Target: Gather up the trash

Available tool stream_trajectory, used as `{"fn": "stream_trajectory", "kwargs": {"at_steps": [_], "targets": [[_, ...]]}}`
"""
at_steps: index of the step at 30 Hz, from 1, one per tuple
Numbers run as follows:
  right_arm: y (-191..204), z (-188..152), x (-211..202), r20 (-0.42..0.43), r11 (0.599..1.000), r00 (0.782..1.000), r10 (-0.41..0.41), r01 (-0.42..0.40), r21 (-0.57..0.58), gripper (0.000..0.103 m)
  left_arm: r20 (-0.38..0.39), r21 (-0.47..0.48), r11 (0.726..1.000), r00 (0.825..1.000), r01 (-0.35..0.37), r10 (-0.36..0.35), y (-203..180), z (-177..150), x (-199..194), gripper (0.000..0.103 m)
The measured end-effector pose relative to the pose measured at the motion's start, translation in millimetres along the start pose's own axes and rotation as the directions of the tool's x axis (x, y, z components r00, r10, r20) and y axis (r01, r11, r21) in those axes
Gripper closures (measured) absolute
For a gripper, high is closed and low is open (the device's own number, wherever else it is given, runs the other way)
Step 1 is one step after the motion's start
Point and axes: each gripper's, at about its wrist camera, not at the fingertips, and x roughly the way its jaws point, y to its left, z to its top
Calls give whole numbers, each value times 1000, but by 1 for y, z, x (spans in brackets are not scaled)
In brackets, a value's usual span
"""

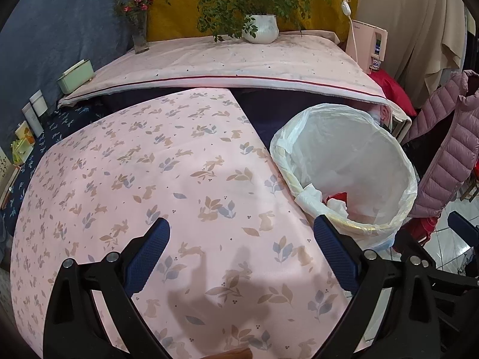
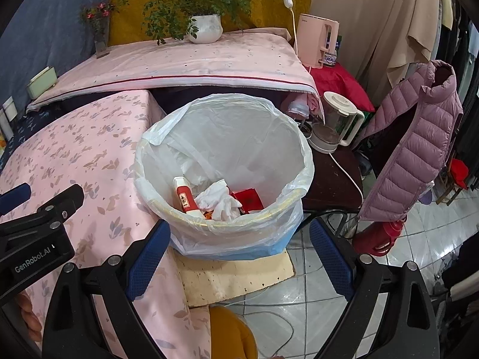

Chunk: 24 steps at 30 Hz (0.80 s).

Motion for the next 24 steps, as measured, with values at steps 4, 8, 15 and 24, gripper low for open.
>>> {"fn": "stream_trajectory", "kwargs": {"at_steps": [4,8,15,24], "targets": [[1,0,-3,5,1000,1000,-3,3,0,13,6,-3,1000,1000,0,0,1,-1,-2,11],[1,-1,-4,8,1000,1000,-7,7,-1,13,6,-3,1000,1000,1,-1,2,-2,-2,11],[0,-1,-6,9,1000,1000,-11,11,1,13,12,-16,1000,1000,0,1,5,-3,-5,11],[0,-1,-6,10,1000,1000,-12,12,2,13,18,-25,1000,1000,-8,8,5,-2,-6,11]]}}
